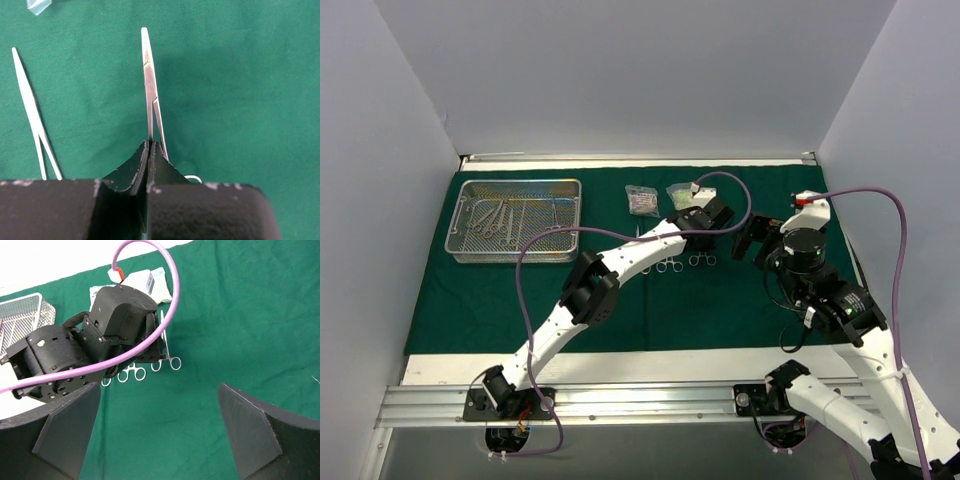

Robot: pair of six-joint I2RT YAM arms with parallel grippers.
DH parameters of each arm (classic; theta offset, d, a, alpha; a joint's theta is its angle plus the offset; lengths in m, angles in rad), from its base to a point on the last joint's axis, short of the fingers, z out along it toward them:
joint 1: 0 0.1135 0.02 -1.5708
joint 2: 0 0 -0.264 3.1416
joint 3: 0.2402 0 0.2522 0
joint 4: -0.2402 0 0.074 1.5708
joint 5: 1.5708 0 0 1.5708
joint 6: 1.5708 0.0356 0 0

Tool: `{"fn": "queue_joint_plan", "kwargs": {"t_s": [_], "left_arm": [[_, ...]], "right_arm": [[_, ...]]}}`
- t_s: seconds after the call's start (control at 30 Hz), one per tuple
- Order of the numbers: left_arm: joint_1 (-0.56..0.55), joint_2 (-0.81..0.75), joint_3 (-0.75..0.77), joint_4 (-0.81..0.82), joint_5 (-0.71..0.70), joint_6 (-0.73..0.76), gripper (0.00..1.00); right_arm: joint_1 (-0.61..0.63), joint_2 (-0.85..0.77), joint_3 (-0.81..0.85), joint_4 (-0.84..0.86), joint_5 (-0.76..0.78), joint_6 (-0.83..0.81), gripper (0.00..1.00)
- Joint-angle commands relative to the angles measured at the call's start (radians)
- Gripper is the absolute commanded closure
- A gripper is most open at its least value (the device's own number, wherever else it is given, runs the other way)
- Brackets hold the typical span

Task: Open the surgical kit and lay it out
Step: Place the medical item in the surgical kit.

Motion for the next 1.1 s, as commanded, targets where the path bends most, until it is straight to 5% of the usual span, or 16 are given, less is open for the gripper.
{"fn": "queue_joint_plan", "kwargs": {"t_s": [0.0, 1.07], "left_arm": [[0.002, 0.02, 0.064, 0.052, -0.012, 0.01, 0.98], [0.002, 0.027, 0.017, 0.026, 0.045, -0.054, 0.92]], "right_arm": [[-0.006, 0.008, 0.013, -0.006, 0.001, -0.007, 0.02], [-0.005, 0.005, -0.001, -0.003, -0.001, -0.009, 0.02]]}}
